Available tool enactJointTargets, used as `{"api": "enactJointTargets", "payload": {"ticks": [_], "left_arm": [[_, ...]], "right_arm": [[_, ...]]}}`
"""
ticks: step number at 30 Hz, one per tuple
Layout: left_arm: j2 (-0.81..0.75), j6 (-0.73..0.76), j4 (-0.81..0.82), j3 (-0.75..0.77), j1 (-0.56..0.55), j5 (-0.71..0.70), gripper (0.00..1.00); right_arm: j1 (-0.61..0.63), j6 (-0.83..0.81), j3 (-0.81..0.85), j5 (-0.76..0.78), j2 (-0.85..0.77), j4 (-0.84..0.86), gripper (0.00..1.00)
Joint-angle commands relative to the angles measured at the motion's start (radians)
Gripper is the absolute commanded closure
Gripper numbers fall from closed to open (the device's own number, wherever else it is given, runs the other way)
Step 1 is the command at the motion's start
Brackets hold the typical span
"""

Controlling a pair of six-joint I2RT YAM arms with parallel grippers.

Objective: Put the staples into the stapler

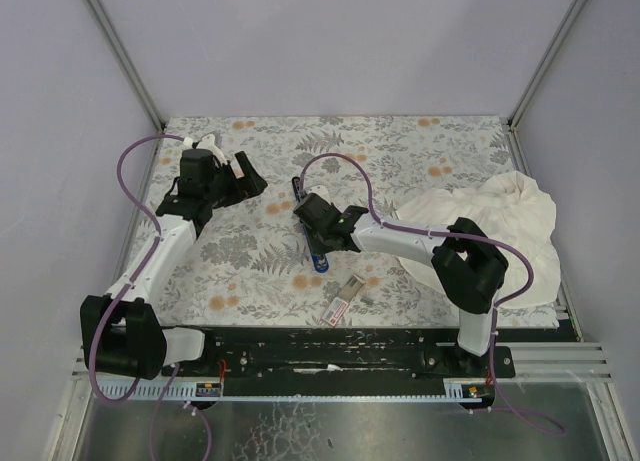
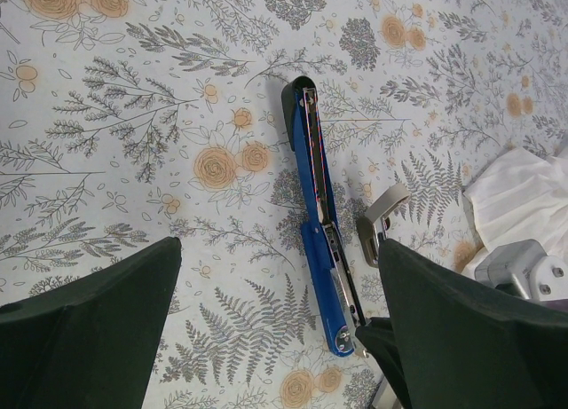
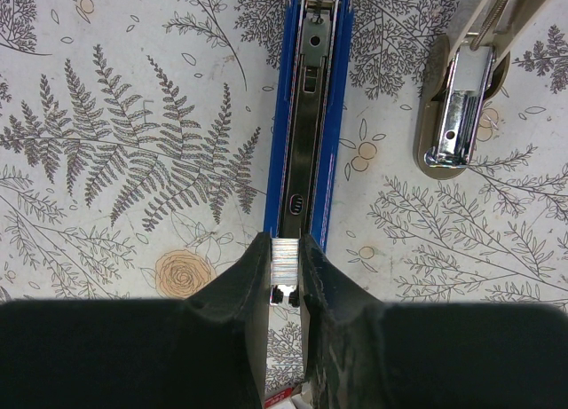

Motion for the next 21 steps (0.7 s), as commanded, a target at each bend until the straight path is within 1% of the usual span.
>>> {"api": "enactJointTargets", "payload": {"ticks": [1, 21], "left_arm": [[0.007, -0.007, 0.059, -0.009, 0.008, 0.019, 0.08], [0.011, -0.009, 0.061, -0.009, 0.010, 0.027, 0.08]], "right_arm": [[0.012, -0.014, 0.021, 0.043, -0.061, 0.005, 0.85], [0.012, -0.019, 0.017, 0.046, -0.051, 0.001, 0.85]]}}
